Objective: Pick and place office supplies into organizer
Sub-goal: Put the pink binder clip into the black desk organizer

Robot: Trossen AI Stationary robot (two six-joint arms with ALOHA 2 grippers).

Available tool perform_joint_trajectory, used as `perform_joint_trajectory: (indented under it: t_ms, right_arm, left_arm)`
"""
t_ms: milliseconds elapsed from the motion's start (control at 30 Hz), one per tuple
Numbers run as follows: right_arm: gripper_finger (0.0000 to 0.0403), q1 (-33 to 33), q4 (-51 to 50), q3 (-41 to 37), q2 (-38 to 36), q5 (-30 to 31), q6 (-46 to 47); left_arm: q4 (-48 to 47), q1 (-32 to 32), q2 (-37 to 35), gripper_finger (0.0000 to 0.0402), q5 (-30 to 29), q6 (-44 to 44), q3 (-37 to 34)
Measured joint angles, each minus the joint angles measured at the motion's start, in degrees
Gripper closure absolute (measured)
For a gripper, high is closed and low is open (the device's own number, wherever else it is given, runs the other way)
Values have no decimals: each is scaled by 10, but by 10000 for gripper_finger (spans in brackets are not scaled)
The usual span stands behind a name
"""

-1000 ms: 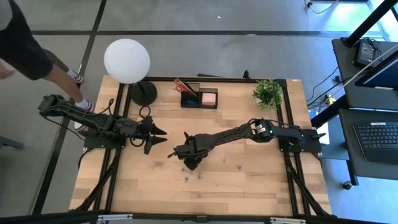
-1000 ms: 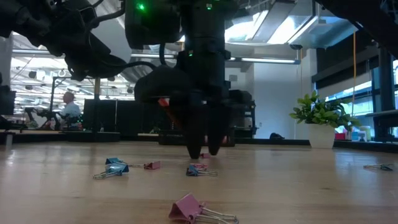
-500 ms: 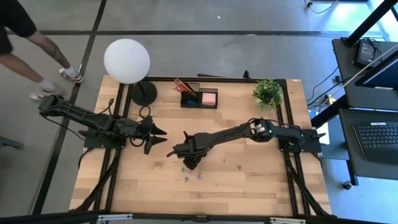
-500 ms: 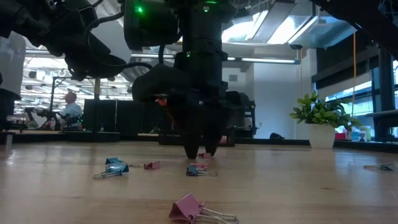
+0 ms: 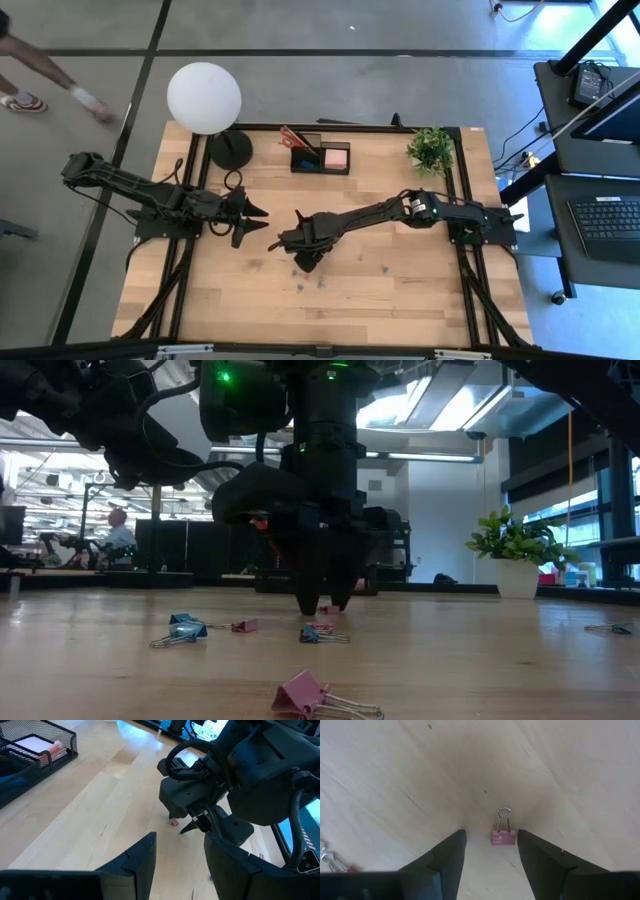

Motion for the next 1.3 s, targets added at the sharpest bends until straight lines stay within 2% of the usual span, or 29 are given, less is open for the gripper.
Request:
perform_joint_trajectory:
  t_ms: [167,400,633,900,1100,1300]
  right_arm:
    - [228,-2,1,0,0,-10,-1]
    - [292,-3,3,0,0,-15,-24]
    - [344,-1,2,0,0,24,-52]
    - [329,1,5,0,0,29,-63]
    - [347,0,4,-1,-2,28,-81]
    - [343,-10,-47,30,4,33,-111]
  left_arm:
    - [0,0,0,242,0,0,0]
    - [0,0,0,242,0,2,0]
    - [0,0,0,242,0,2,0]
    - [0,0,0,242,0,2,0]
    - [0,0,0,242,0,2,0]
    - [0,0,0,242,0,2,-1]
